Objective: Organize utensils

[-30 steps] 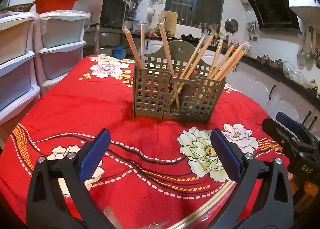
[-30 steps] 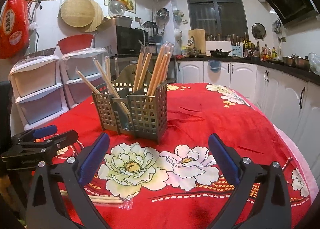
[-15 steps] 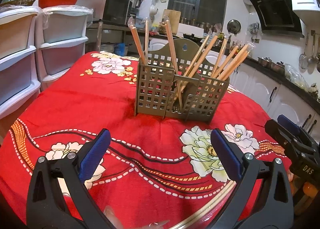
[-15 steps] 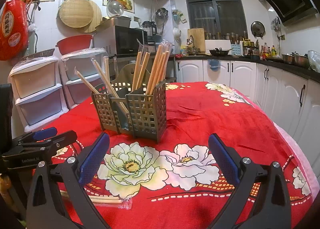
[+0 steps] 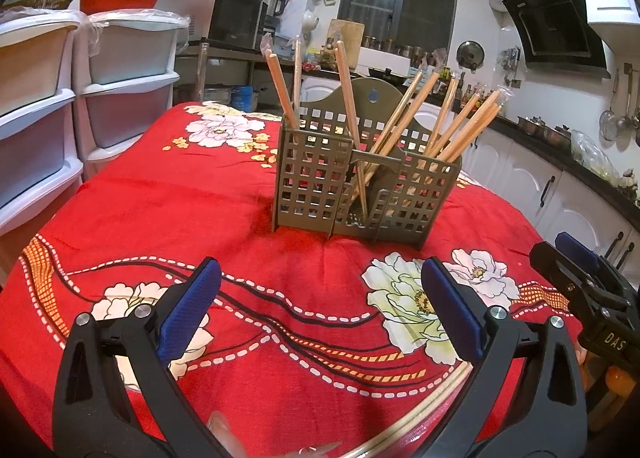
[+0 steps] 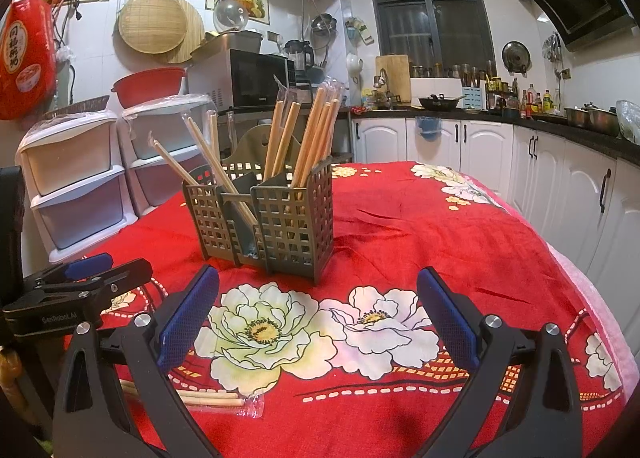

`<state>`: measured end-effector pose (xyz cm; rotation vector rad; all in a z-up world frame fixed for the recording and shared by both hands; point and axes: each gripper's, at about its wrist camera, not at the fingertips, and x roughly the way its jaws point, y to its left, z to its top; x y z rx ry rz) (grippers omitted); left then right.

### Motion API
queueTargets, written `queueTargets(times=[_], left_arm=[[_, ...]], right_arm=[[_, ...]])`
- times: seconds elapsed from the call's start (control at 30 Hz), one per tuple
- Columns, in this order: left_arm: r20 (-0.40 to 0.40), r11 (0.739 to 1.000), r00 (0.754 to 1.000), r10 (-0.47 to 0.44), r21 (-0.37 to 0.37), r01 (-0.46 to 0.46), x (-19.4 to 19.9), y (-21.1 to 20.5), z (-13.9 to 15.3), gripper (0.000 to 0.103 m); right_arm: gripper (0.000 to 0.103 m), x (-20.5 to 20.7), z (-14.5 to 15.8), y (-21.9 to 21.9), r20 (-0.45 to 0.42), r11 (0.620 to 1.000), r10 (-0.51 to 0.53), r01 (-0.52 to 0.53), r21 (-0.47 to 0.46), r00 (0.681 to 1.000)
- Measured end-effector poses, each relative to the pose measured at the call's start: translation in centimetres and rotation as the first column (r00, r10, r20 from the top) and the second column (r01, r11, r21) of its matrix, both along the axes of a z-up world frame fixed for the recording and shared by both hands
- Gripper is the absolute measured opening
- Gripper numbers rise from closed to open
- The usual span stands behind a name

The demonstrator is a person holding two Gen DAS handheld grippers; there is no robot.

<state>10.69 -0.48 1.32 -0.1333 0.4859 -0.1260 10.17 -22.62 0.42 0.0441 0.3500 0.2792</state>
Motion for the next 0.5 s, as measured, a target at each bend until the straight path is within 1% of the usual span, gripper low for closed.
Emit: queueTargets(times=[0.5], left_arm=[[0.002,1.000,1.000,0.005,0.002,-0.005,-0.18,0.11,0.05,0.092]], right_arm=[[0.096,0.01,0.04,-0.06,0.000,1.000,0.000,0.000,-0.001,1.000]])
